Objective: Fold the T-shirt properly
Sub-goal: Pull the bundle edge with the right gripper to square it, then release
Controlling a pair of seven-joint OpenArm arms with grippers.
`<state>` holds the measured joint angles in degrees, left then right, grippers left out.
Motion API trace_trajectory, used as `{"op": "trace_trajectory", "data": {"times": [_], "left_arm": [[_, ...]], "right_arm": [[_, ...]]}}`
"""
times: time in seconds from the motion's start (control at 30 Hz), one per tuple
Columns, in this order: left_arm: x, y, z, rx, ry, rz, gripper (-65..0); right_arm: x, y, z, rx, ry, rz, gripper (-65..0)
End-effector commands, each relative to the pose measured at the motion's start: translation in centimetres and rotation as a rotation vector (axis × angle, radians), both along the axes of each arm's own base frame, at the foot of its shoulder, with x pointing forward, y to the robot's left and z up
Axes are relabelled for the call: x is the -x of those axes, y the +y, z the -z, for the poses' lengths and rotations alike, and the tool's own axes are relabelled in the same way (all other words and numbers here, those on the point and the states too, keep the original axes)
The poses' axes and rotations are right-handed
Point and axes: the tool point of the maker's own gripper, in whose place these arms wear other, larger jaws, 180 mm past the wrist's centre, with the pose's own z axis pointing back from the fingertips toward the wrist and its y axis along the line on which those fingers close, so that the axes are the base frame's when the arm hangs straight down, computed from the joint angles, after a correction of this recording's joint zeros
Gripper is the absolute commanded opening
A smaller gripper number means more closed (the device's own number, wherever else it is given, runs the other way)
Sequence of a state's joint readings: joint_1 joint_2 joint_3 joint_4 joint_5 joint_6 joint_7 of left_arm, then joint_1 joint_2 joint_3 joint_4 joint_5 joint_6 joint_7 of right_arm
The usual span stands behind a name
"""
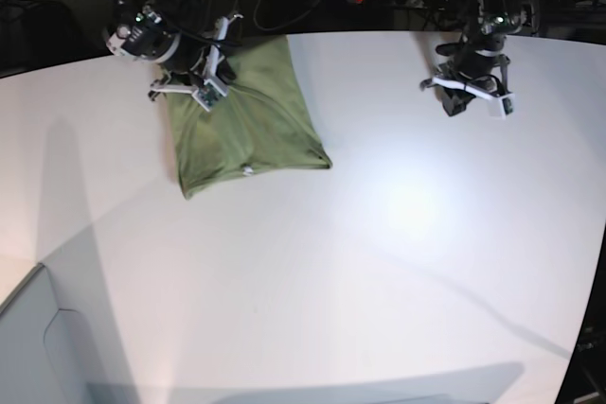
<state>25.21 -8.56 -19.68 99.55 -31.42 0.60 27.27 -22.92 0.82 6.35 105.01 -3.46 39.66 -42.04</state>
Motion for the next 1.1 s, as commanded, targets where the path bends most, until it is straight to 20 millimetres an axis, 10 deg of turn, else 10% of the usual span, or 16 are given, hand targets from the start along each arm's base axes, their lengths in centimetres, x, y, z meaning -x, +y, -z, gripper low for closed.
{"op": "trace_trajectory", "data": {"times": [0.0, 0.43, 0.7, 1.07], "left_arm": [[0.0, 0.5, -0.8, -0.015, -0.024, -0.002, -65.0], [2.2, 0.8, -2.1, -0.044, -0.018, -0.003, -65.0], [4.2, 0.4, -1.6, -0.043, 0.027, 0.008, -65.0], [6.5, 0.7, -0.6, -0.049, 0.09, 0.003, -65.0]], "right_arm": [[0.1, 0.3, -0.2, -0.024, -0.012, -0.002, -65.0], [-1.0, -0.5, -6.9, -0.02, -0.226, 0.019, -65.0], [-0.2, -4.9, -3.9, 0.05, -0.138, 0.127, -65.0], [3.1, -3.1, 0.0, -0.004, 0.012, 0.107, -65.0]]}}
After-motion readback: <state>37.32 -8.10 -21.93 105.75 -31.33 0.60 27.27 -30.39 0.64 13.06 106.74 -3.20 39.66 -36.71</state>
